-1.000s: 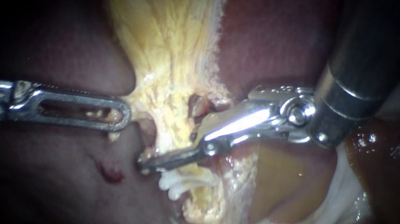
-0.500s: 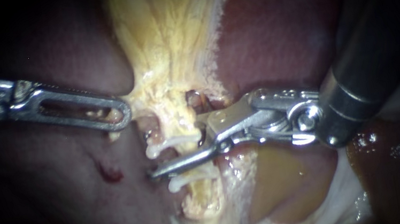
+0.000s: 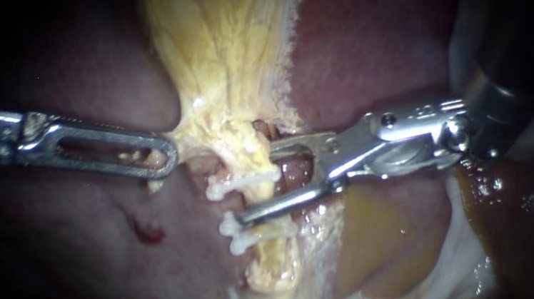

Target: Going back third clip left tube

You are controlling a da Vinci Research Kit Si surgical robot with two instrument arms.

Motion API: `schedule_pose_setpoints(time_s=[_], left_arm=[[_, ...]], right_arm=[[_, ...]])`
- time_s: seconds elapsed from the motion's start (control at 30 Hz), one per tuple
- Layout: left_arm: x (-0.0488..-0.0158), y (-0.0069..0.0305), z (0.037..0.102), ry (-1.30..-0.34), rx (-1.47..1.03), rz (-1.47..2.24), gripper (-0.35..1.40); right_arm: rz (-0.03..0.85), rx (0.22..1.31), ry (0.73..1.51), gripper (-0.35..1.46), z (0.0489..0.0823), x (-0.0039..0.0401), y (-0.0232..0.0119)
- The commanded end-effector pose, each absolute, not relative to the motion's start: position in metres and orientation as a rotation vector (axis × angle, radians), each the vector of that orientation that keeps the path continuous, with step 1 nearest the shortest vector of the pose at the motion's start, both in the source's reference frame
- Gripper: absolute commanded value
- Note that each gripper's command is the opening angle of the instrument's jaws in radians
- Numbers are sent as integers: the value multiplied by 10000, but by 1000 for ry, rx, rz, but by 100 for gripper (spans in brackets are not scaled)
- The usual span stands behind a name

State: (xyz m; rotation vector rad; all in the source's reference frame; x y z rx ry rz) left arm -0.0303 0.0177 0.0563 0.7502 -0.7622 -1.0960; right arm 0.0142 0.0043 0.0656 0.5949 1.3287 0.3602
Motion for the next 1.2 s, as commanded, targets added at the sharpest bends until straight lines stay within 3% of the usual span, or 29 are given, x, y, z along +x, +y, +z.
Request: schedule_pose_setpoints(time_s=[0.03,0.57,0.8,1.2], left_arm=[[-303,177,563,-762,750,-1096,-35],[-303,178,563,-762,751,-1096,-35],[-303,179,566,-762,750,-1096,-35],[-344,166,613,-758,743,-1086,-35]], right_arm=[[354,590,1329,50,654,135,43],[303,546,1324,50,619,54,60],[298,542,1324,50,616,50,59],[297,542,1324,50,616,48,58]])
